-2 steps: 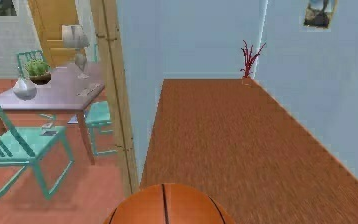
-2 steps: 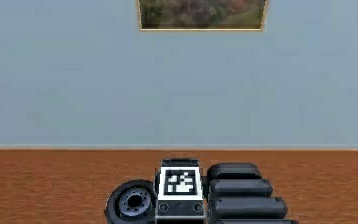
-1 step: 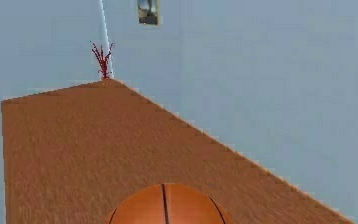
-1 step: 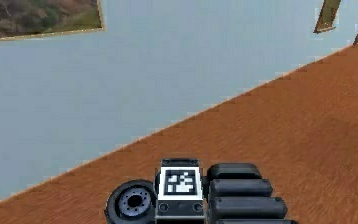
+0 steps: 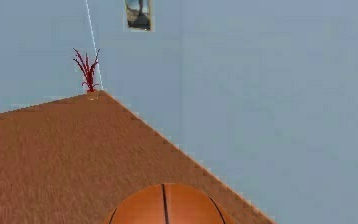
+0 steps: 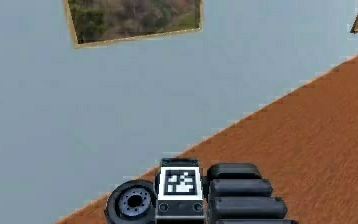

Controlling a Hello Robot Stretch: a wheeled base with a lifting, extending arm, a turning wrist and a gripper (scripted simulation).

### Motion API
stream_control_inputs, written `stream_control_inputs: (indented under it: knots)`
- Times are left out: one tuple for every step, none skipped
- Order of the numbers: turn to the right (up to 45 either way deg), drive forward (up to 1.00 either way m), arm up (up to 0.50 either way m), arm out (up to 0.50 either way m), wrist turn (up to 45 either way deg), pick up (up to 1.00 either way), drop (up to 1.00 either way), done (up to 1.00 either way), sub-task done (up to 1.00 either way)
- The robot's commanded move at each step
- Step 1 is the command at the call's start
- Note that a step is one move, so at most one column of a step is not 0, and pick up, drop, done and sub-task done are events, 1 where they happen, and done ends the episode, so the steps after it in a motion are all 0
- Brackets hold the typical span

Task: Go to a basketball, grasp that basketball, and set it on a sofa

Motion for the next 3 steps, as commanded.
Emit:
stream_control_inputs:
  knots:
    - [-45.0, 0.0, 0.0, 0.0, 0.0, 0.0, 0.0, 0.0, 0.0]
    - [-45.0, 0.0, 0.0, 0.0, 0.0, 0.0, 0.0, 0.0, 0.0]
    - [-39.0, 0.0, 0.0, 0.0, 0.0, 0.0, 0.0, 0.0, 0.0]
